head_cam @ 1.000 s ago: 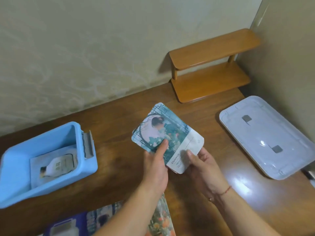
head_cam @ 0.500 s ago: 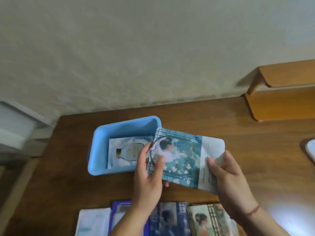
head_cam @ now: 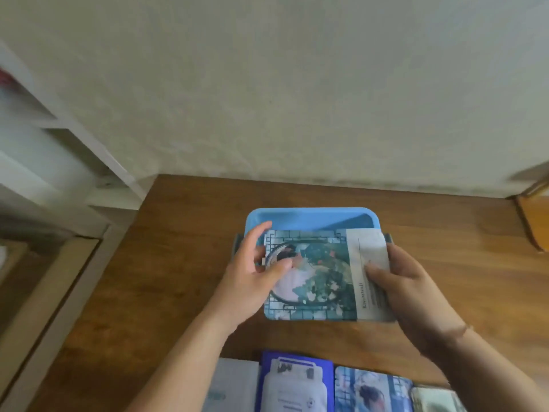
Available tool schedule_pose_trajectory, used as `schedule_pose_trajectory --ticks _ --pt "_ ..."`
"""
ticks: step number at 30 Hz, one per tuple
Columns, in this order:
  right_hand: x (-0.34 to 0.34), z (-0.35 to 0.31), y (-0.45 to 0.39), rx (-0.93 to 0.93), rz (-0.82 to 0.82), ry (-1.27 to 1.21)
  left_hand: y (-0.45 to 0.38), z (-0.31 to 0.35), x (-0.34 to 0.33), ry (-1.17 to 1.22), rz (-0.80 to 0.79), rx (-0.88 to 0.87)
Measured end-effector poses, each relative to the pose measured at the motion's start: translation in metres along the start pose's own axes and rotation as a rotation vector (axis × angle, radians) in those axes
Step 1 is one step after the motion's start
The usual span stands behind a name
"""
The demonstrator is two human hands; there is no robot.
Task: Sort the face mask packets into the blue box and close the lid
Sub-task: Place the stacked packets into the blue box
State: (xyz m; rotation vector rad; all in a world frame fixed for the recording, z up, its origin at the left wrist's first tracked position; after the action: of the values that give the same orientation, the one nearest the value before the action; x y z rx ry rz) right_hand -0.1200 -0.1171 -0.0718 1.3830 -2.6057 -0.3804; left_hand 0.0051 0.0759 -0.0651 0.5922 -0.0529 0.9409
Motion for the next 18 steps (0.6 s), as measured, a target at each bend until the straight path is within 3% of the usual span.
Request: schedule_pose_trajectory --ticks 7,12,15,18 --pt "-0.031 0.019 -0.061 -0.126 0.046 0.306 -0.044 0.018 0.011 -0.665 0.097 -0.009" --pt "-0.035 0.031 -0.07 -0.176 0.069 0.384 -0.038 0.019 0.001 -1.0 0.244 -0.146" --pt "-0.039 0.033 -0.075 -0.207 0.045 0.473 -0.03 0.016 -0.004 -1.129 0.269 -0.28" --pt "-0.043 0.037 -0.078 -0.281 -0.016 0.589 -0.037 0.009 -0.012 -1.128 0.139 -0.421"
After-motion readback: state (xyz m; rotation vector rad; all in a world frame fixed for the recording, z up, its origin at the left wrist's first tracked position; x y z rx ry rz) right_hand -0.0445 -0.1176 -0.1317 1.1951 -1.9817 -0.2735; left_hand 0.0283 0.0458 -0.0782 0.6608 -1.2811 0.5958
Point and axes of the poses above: each hand's wrist, its own y-axis away from the middle knuckle, its own x-axis out of the back of the hand, z = x × y, the point moved 3 cm from there along -y, towards the middle knuckle, and after that the axes turned 10 degrees about x, right-handed, at the moved point
